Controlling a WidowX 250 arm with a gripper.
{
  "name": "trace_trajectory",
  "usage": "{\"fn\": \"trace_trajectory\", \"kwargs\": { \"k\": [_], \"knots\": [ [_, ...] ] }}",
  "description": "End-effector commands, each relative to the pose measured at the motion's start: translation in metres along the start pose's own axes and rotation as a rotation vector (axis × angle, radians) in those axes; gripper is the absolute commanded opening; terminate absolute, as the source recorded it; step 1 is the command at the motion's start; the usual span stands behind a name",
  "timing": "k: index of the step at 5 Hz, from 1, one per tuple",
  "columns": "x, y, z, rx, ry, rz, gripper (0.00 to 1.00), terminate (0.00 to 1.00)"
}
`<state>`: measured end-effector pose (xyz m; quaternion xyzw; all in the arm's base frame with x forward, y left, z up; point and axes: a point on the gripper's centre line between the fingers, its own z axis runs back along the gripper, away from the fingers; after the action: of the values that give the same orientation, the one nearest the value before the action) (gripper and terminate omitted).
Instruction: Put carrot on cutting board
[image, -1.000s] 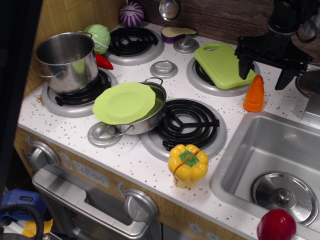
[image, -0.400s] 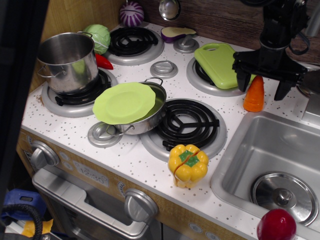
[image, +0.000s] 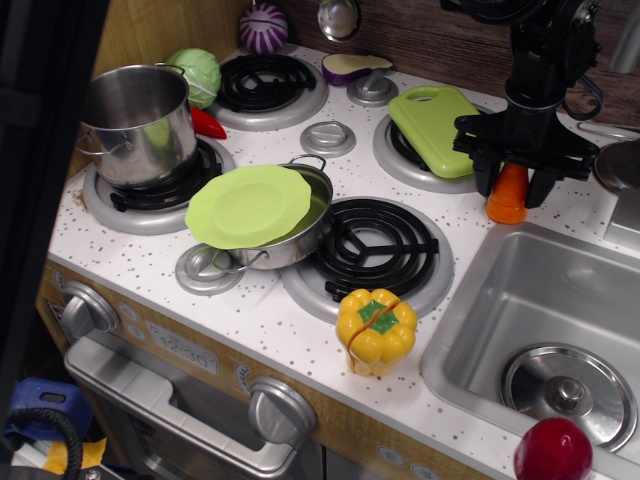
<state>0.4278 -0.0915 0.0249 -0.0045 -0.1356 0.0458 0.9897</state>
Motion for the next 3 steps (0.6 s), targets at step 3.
{"fn": "trace_trajectory", "kwargs": {
  "k": [3],
  "knots": [
    [0.015,0.01,0.084,0.151,0.003,0.004,0.0,0.0]
  ]
}}
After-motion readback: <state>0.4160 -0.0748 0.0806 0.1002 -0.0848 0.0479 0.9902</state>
